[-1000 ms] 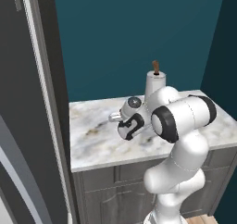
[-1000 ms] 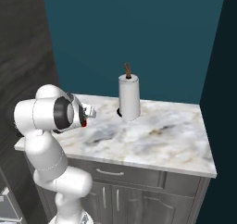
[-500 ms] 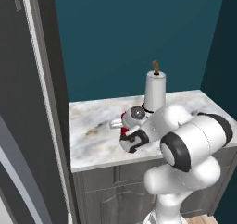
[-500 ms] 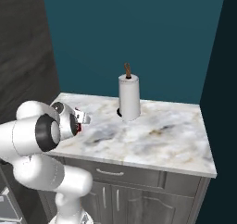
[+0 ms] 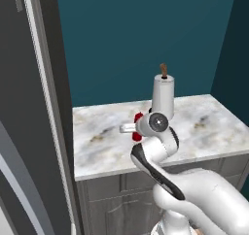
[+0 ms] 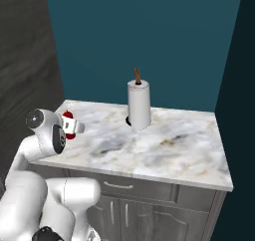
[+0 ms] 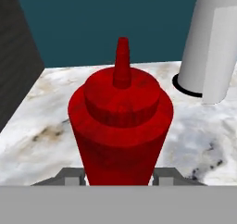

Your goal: Place the ketchup and ketchup from the counter to the top shelf of the fridge. If the existing items in the fridge are on the top shelf, move them to other shelves.

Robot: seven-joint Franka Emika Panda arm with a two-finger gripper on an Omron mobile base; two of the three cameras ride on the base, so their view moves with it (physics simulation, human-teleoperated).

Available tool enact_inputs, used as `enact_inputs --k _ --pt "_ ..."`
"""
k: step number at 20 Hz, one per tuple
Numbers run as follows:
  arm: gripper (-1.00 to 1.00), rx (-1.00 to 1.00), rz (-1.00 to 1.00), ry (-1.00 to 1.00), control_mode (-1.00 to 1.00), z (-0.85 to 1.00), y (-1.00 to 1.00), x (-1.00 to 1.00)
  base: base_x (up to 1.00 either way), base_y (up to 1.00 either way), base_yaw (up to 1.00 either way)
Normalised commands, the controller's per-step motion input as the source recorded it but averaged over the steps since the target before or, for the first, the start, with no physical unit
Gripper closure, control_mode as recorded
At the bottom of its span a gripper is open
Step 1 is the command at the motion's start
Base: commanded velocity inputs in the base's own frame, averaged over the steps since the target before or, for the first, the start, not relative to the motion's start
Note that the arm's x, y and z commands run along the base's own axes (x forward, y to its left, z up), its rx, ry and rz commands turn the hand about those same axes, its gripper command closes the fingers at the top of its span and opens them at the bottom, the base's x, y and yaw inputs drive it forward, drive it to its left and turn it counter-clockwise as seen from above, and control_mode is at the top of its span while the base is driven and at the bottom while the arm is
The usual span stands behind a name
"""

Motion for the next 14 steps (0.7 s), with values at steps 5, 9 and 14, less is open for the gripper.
enact_inputs --k 5,9,14 --pt "1.0 -0.1 -0.02 -0.02 -1.0 1.0 0.07 -1.0 0.0 0.0 0.0" --pt "1.0 -0.13 0.0 0.0 -1.0 1.0 0.05 -1.0 0.0 0.0 0.0" --pt "1.0 -0.01 0.0 0.0 -1.0 1.0 0.0 -1.0 0.0 0.0 0.0"
